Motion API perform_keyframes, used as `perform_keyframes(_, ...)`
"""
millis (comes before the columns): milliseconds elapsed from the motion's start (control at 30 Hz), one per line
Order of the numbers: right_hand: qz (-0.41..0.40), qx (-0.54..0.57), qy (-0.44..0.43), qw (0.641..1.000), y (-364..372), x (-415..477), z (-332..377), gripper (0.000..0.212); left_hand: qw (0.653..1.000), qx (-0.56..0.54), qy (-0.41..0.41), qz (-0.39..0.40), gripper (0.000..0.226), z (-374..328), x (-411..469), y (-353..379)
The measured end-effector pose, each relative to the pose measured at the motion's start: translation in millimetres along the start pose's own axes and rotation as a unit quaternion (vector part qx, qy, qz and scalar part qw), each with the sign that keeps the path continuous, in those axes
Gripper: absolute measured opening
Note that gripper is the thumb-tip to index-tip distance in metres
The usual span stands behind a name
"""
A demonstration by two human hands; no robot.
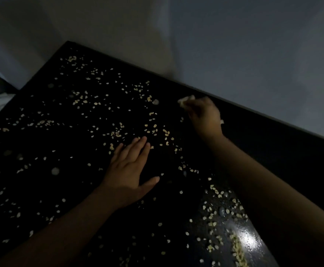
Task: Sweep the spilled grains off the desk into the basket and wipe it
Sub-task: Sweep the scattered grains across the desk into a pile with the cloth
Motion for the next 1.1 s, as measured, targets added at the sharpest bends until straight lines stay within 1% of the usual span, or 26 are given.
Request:
perform_keyframes(67, 0.060, 0.044, -0.042, 0.996, -11, -45, 15, 0.021, 1.000, -0.012, -0.002, -0.005, 0.091, 0, 1, -2)
perform_keyframes(133, 0.115, 0.081, -0.061, 0.988, -25, -89, 28, 0.021, 1.000, -0.027, -0.004, 0.004, 0.091, 1, 0, -4)
perform_keyframes(200, 0.149, 0.109, -0.050, 0.982, -36, -118, 33, 0.020, 0.999, -0.053, -0.006, 0.009, 0.092, 3, 1, -7)
perform_keyframes(233, 0.151, 0.117, -0.031, 0.981, -41, -122, 32, 0.020, 0.998, -0.067, -0.007, 0.009, 0.092, 4, 1, -9)
perform_keyframes(300, 0.116, 0.119, -0.006, 0.986, -49, -108, 31, 0.022, 0.996, -0.090, -0.010, 0.005, 0.092, 7, 2, -16)
perform_keyframes(367, 0.050, 0.095, 0.003, 0.994, -51, -73, 28, 0.023, 0.994, -0.107, -0.020, -0.013, 0.092, 12, 4, -26)
perform_keyframes(433, -0.006, 0.064, 0.007, 0.998, -39, -26, 21, 0.017, 0.994, -0.101, -0.031, -0.029, 0.095, 21, 6, -34)
perform_keyframes(500, -0.042, 0.065, 0.053, 0.996, -21, 16, 9, 0.015, 0.996, -0.074, -0.035, -0.039, 0.097, 34, 8, -37)
perform_keyframes(533, -0.044, 0.055, 0.081, 0.994, -13, 29, 3, 0.018, 0.997, -0.060, -0.037, -0.038, 0.098, 42, 8, -37)
perform_keyframes(567, -0.043, 0.023, 0.102, 0.994, -2, 36, -4, 0.021, 0.997, -0.045, -0.040, -0.036, 0.100, 49, 9, -38)
perform_keyframes(600, -0.045, -0.015, 0.104, 0.993, 4, 37, -6, 0.024, 0.998, -0.032, -0.044, -0.035, 0.101, 57, 10, -38)
perform_keyframes(633, -0.047, -0.040, 0.091, 0.994, 8, 34, -3, 0.025, 0.998, -0.022, -0.050, -0.033, 0.103, 65, 11, -40)
perform_keyframes(667, -0.039, -0.047, 0.060, 0.996, 11, 25, 4, 0.024, 0.998, -0.015, -0.057, -0.025, 0.104, 72, 12, -40)
perform_keyframes(733, -0.006, -0.017, -0.030, 0.999, 14, -7, 25, 0.020, 0.998, 0.000, -0.066, -0.008, 0.106, 84, 12, -41)
perform_keyframes(800, 0.049, 0.031, -0.076, 0.995, 9, -54, 42, 0.018, 0.998, 0.014, -0.068, -0.006, 0.107, 93, 13, -44)
perform_keyframes(900, 0.125, 0.097, -0.080, 0.984, -2, -106, 67, 0.018, 0.997, 0.015, -0.071, 0.004, 0.110, 108, 10, -44)
perform_keyframes(933, 0.133, 0.110, -0.066, 0.983, -5, -111, 71, 0.019, 0.998, 0.012, -0.066, 0.006, 0.112, 113, 10, -44)
perform_keyframes(967, 0.120, 0.118, -0.049, 0.984, -8, -107, 74, 0.022, 0.998, 0.012, -0.058, 0.006, 0.113, 117, 10, -43)
perform_keyframes(1000, 0.083, 0.117, -0.031, 0.989, -11, -94, 76, 0.024, 0.999, 0.013, -0.051, 0.004, 0.113, 121, 10, -43)
perform_keyframes(1100, -0.024, 0.068, 0.029, 0.997, -6, -32, 65, 0.018, 0.999, 0.013, -0.037, 0.000, 0.110, 126, 10, -42)
Point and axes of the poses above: each hand's wrist, its own x-axis towards the middle knuckle, its own y-axis out of the palm, z = x × y, the point moved 6 cm from there along x, towards the middle knuckle, and after that the axes turned 14 degrees about -z, right-handed, at the moved point
